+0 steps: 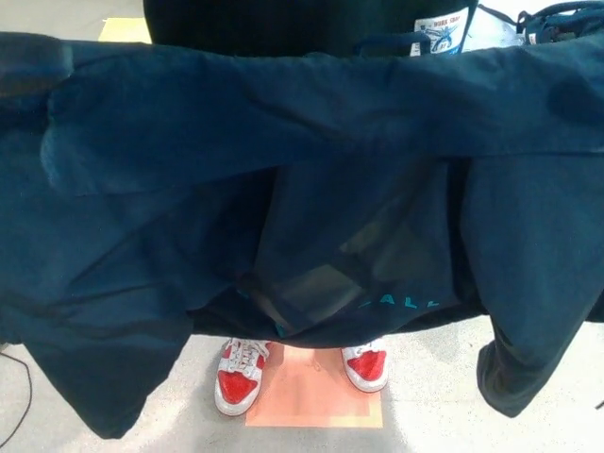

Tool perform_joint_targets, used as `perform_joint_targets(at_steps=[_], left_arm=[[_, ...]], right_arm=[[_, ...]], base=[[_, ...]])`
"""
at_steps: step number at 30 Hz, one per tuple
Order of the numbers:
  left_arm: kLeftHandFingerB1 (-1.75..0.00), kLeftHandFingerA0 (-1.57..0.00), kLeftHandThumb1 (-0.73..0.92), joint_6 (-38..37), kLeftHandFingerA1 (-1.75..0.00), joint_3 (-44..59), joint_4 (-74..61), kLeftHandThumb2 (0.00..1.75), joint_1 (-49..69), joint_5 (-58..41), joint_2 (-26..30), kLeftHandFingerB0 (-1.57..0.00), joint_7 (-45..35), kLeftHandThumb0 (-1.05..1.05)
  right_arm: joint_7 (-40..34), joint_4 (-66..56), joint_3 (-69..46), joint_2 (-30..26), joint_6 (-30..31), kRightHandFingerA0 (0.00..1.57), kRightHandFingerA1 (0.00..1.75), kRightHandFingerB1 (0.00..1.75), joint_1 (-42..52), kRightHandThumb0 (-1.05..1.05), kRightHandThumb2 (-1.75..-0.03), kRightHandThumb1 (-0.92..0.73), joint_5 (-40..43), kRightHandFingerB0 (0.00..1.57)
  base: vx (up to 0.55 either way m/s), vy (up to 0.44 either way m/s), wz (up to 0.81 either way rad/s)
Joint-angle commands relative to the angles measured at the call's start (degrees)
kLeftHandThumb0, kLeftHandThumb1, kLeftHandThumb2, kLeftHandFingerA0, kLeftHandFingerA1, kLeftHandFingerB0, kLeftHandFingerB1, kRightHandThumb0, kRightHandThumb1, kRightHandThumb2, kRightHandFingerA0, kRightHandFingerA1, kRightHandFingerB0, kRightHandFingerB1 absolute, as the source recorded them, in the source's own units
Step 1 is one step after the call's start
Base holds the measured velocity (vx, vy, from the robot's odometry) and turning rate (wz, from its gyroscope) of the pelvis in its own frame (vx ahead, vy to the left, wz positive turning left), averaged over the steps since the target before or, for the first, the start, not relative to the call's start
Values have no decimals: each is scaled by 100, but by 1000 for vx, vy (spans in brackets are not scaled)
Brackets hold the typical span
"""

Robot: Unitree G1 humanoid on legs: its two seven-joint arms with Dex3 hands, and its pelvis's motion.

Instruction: A person hands a coat to the robot and the robot grabs it with both hands and holds it while the person wears the coat.

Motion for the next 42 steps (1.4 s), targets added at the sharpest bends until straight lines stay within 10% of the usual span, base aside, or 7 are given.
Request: perform_joint_targets(at_steps=[1, 2, 4, 10, 15, 18, 42], left_arm=[[-12, -4, 51, 1481, -26, -1663, 1248, 93, -1359, 426, 543, -3, -3437, -82], [-14, -4, 51, 1481, -28, -1696, 1274, 94, -1380, 408, 562, -3, -3529, -82], [-13, -4, 52, 1494, -27, -1776, 1310, 94, -1445, 340, 612, -4, -3756, -82], [-23, -11, 58, 2431, -30, -2029, 1273, 58, -1793, -380, 693, -1, -4828, -80], [-17, -3, 46, 2808, -39, -2269, 1262, 87, -2086, -426, 742, -4, -5449, -76], [-18, -8, 48, 3008, -29, -2396, 1121, 69, -2108, -383, 837, -6, -5715, -84], [-18, -7, 48, 3049, -30, -2452, 712, 83, -1767, -213, 523, -6, -5490, -80]], right_arm=[[3787, 1276, 2164, -880, 1737, 23, 47, 16, -1780, -83, -94, -56, 362, 0], [3974, 1338, 2309, -851, 1850, 22, 33, 17, -1923, -86, -63, -70, 307, 0], [4422, 1433, 2664, -792, 2238, 1, 33, 12, -2279, -81, -94, -54, 200, 0], [5554, 1846, 3521, -521, 2338, 23, 38, 18, -3015, -93, -64, -69, -263, 0], [6197, 2187, 4017, -299, 2545, 6, 46, 14, -3472, -82, -95, -52, -332, 1], [6587, 2328, 4403, -127, 2651, 36, 55, 18, -3753, -83, -89, -52, -474, 5], [7087, 3392, 5812, 522, 2602, 49, 60, 15, -4655, -93, -93, -58, -1386, 7]], base=[[0, 0, 0], [0, 0, 0], [0, 0, 0], [0, 0, 0], [0, 0, 0], [0, 0, 0], [0, 0, 0]])
